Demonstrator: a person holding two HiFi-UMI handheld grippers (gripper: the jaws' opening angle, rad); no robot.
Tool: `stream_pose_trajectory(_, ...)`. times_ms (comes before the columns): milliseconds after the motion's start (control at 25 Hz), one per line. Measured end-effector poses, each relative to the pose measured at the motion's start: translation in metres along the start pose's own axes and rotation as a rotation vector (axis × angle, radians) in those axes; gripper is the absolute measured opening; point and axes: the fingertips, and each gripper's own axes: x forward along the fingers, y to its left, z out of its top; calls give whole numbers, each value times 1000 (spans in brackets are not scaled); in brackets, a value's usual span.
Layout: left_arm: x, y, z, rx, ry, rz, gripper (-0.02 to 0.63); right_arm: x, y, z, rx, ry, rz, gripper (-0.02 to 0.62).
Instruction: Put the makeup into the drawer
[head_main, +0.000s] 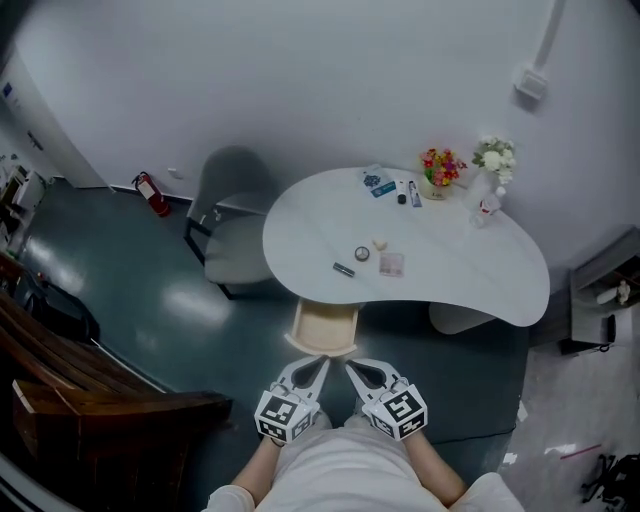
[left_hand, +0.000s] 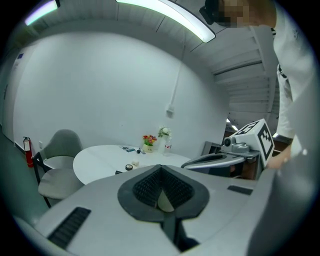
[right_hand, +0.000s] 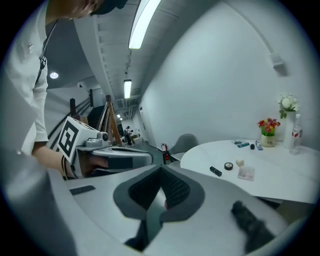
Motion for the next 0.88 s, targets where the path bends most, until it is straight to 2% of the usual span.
stream_pose_trajectory(400,5,-11,11,11,-8,-28,8,-18,-16,8,27,-27,-53,14)
stream_pose_trajectory(680,10,-18,7,33,20,-59,8,-15,-14,3,20,-3,-44,14)
stream_pose_trajectory(880,10,-17,9,26,6,-60,8,-12,-12,4,22,4,-35,14)
